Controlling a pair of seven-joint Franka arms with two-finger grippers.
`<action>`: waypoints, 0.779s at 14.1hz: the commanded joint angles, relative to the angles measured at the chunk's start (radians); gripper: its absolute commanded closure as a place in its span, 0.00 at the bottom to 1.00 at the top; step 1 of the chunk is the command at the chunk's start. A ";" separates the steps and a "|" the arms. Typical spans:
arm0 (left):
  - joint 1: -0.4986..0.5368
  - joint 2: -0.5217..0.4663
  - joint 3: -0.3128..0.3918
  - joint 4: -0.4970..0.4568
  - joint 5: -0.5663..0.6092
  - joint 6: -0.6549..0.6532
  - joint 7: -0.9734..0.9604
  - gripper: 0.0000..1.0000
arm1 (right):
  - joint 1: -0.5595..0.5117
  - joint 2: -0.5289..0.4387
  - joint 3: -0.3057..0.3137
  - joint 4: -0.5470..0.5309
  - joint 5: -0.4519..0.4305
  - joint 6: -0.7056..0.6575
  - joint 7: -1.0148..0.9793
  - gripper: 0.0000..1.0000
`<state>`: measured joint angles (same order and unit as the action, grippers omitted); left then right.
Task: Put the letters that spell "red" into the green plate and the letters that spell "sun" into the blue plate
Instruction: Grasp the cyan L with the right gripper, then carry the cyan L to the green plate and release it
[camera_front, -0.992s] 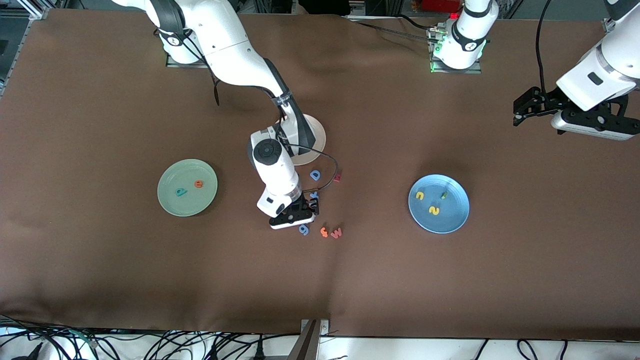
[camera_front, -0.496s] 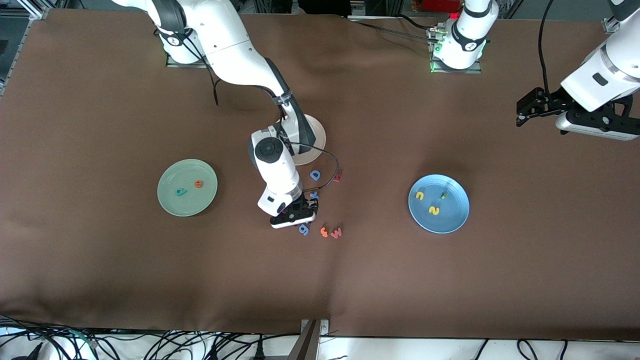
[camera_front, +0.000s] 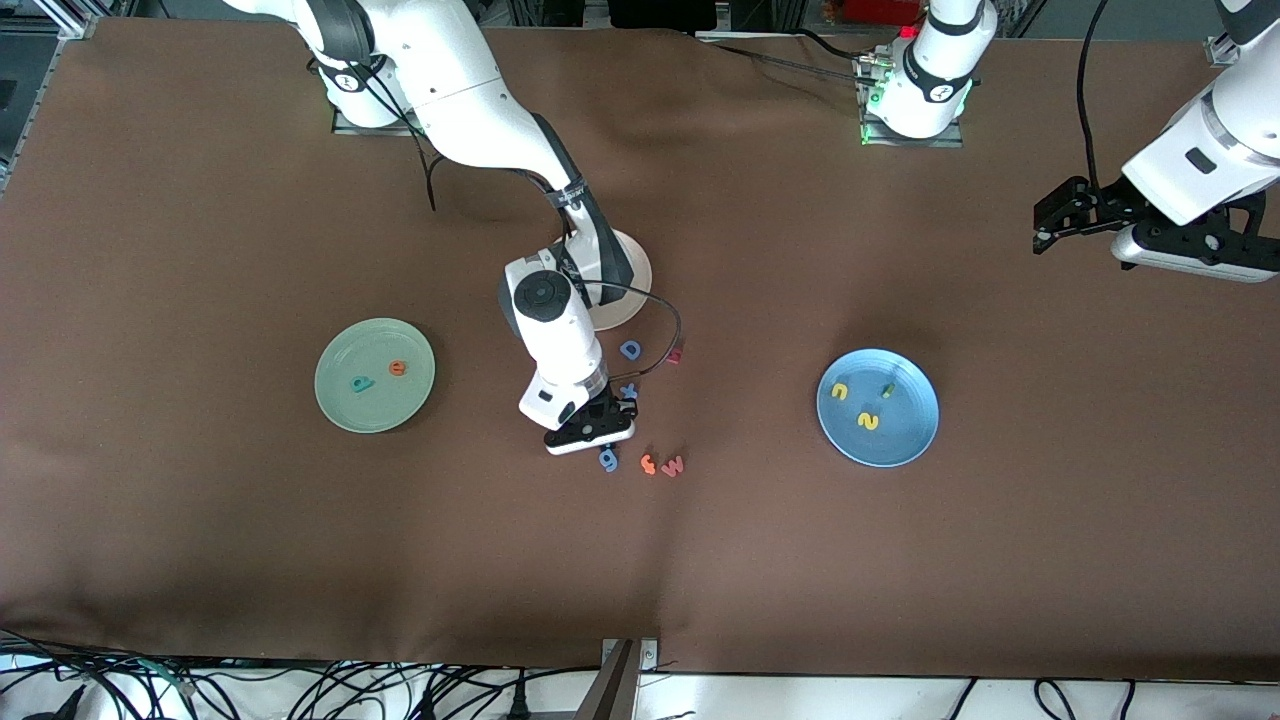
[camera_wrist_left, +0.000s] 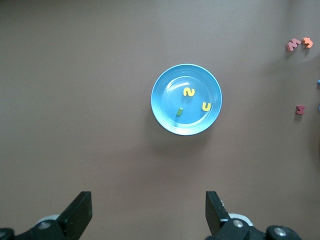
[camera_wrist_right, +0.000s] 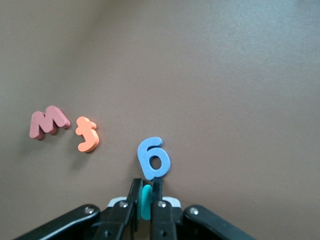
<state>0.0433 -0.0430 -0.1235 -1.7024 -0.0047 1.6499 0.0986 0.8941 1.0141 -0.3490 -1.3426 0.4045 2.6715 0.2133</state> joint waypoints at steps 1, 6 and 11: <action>0.009 0.015 -0.005 0.035 -0.012 -0.021 0.012 0.00 | 0.008 0.000 -0.007 -0.018 -0.013 -0.001 -0.002 0.96; 0.009 0.017 -0.005 0.036 -0.012 -0.021 0.012 0.00 | 0.011 -0.054 -0.050 -0.018 -0.013 -0.111 -0.011 0.97; 0.009 0.018 -0.004 0.036 -0.011 -0.021 0.056 0.00 | 0.002 -0.169 -0.145 -0.018 -0.004 -0.353 -0.092 0.99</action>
<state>0.0433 -0.0414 -0.1236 -1.6991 -0.0047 1.6499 0.1079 0.8960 0.9161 -0.4611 -1.3340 0.4043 2.4149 0.1693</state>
